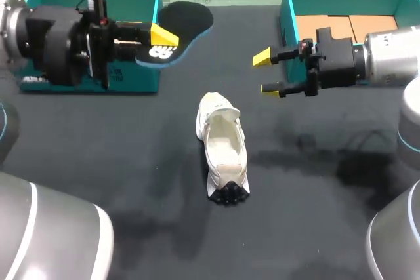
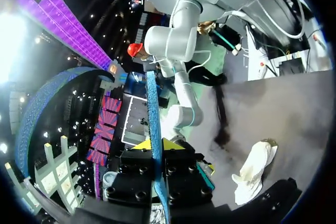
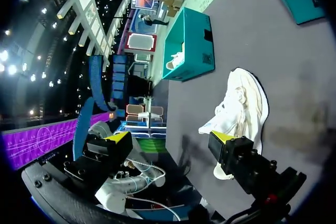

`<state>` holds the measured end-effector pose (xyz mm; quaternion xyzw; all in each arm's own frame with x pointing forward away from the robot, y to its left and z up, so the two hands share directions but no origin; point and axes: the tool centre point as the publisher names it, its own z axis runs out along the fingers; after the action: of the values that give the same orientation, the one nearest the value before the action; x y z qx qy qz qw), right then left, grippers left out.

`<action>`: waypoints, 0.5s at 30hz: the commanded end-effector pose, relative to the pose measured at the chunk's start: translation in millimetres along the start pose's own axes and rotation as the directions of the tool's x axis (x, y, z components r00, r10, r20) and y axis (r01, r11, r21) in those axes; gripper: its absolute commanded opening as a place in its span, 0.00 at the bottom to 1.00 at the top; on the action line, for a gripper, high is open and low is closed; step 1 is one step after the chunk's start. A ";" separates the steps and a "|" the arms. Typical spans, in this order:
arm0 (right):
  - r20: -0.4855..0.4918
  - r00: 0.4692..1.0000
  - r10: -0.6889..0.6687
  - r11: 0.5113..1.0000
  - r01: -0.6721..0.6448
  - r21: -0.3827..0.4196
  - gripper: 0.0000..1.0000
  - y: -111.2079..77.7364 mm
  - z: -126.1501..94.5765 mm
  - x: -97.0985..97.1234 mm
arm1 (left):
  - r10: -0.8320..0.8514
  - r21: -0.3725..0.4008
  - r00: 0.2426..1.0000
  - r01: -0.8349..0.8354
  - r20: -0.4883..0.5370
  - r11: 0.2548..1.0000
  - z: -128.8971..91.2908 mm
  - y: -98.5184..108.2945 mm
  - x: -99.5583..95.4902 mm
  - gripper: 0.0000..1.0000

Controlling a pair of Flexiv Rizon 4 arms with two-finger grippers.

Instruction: Take the shoe out of the shoebox, open the shoe tongue, remove and reinsert the insole, then place the shoe into the shoebox

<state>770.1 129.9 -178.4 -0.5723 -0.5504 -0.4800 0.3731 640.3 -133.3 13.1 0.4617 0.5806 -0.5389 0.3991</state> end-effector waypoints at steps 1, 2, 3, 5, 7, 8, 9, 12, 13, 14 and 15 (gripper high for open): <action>-0.040 0.999 0.013 1.000 -0.013 -0.020 1.00 6.5 5.2 2.3 | 0.166 0.000 0.985 -0.166 0.053 0.986 6.7 18.1 29.5 0.00; -0.060 0.998 0.020 0.999 -0.021 -0.028 1.00 7.8 4.8 3.7 | 0.229 -0.015 0.971 -0.228 0.063 0.973 6.2 21.0 32.3 0.00; -0.077 0.997 0.032 0.998 -0.036 -0.043 1.00 9.2 3.4 5.2 | 0.261 -0.029 0.963 -0.260 0.061 0.965 6.8 24.3 35.9 0.00; -0.080 0.996 0.034 0.998 -0.037 -0.046 1.00 10.5 1.9 6.1 | 0.294 -0.033 0.950 -0.292 0.103 0.956 4.7 27.4 38.5 0.00; -0.080 0.996 0.034 0.998 -0.037 -0.046 1.00 10.5 1.9 6.1 | 0.294 -0.033 0.950 -0.292 0.103 0.956 4.7 27.4 38.5 0.00; -0.080 0.996 0.034 0.998 -0.037 -0.046 1.00 10.5 1.9 6.1 | 0.294 -0.033 0.950 -0.292 0.103 0.956 4.7 27.4 38.5 0.00; -0.080 0.996 0.034 0.998 -0.037 -0.046 1.00 10.5 1.9 6.1 | 0.294 -0.033 0.950 -0.292 0.103 0.956 4.7 27.4 38.5 0.00; -0.080 0.996 0.034 0.998 -0.037 -0.046 1.00 10.5 1.9 6.1 | 0.294 -0.033 0.950 -0.292 0.103 0.956 4.7 27.4 38.5 0.00; -0.080 0.996 0.034 0.998 -0.037 -0.046 1.00 10.5 1.9 6.1 | 0.294 -0.033 0.950 -0.292 0.103 0.956 4.7 27.4 38.5 0.00; -0.080 0.996 0.034 0.998 -0.037 -0.046 1.00 10.5 1.9 6.1 | 0.294 -0.033 0.950 -0.292 0.103 0.956 4.7 27.4 38.5 0.00; -0.080 0.996 0.034 0.998 -0.037 -0.046 1.00 10.5 1.9 6.1 | 0.294 -0.033 0.950 -0.292 0.103 0.956 4.7 27.4 38.5 0.00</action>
<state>779.9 130.5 -172.4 -0.5695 -0.5133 -0.5098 0.3903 660.8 -133.6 -29.5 0.5126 0.4882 -0.4936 0.5053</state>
